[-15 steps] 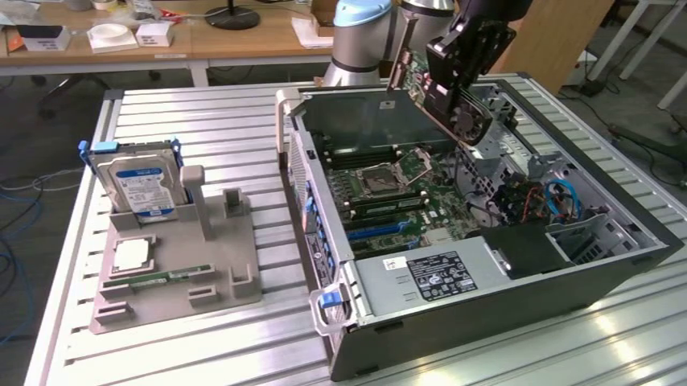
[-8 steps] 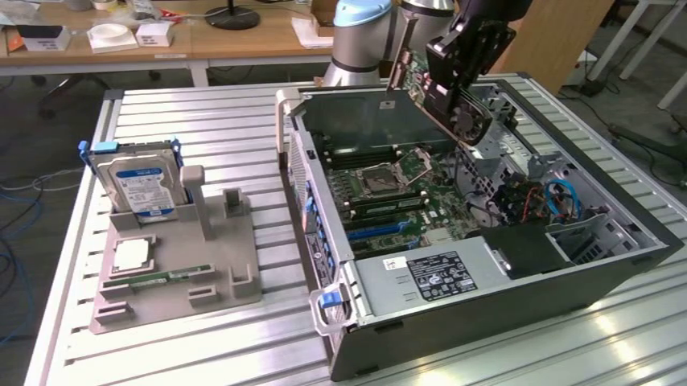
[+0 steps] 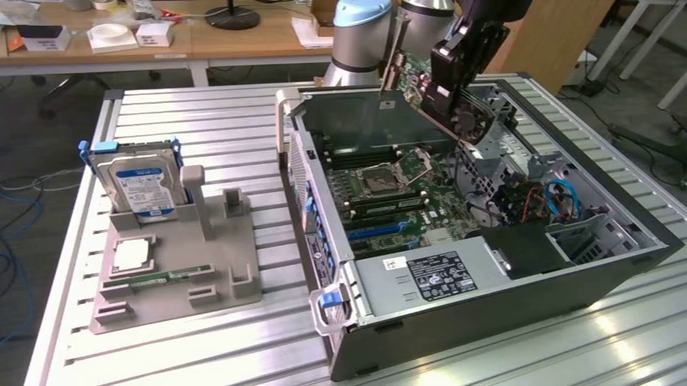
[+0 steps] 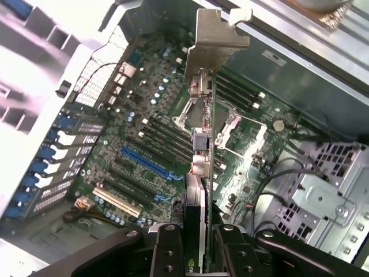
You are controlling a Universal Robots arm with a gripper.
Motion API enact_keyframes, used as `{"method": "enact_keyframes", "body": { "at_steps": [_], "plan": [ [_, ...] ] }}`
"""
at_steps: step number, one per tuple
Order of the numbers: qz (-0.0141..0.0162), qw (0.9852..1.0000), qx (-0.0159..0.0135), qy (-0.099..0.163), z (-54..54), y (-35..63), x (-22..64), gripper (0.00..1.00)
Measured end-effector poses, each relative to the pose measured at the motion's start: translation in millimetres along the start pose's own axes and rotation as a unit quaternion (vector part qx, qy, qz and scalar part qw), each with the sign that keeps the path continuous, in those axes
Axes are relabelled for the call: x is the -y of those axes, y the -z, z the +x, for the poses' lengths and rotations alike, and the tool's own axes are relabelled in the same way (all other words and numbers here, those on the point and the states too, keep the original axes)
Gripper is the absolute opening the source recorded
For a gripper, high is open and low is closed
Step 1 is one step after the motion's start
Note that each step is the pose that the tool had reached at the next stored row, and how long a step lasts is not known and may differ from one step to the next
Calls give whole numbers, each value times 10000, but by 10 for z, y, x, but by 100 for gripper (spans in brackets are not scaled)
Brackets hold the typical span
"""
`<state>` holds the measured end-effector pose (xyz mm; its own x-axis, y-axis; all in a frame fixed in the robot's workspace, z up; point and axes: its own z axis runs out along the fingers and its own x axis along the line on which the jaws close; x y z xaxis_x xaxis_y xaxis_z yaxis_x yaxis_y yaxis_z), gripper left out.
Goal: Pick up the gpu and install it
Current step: 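Insert the gpu into the slot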
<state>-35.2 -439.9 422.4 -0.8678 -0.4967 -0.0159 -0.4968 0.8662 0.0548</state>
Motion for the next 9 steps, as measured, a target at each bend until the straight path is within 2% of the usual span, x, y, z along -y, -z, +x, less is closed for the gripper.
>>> {"method": "enact_keyframes", "body": {
  "at_steps": [4, 9],
  "plan": [
    [-6, 9994, -20, 358, 0, -7, 1, 27],
    [-13, 9967, -45, 815, 0, -19, 1, 27]
  ]
}}
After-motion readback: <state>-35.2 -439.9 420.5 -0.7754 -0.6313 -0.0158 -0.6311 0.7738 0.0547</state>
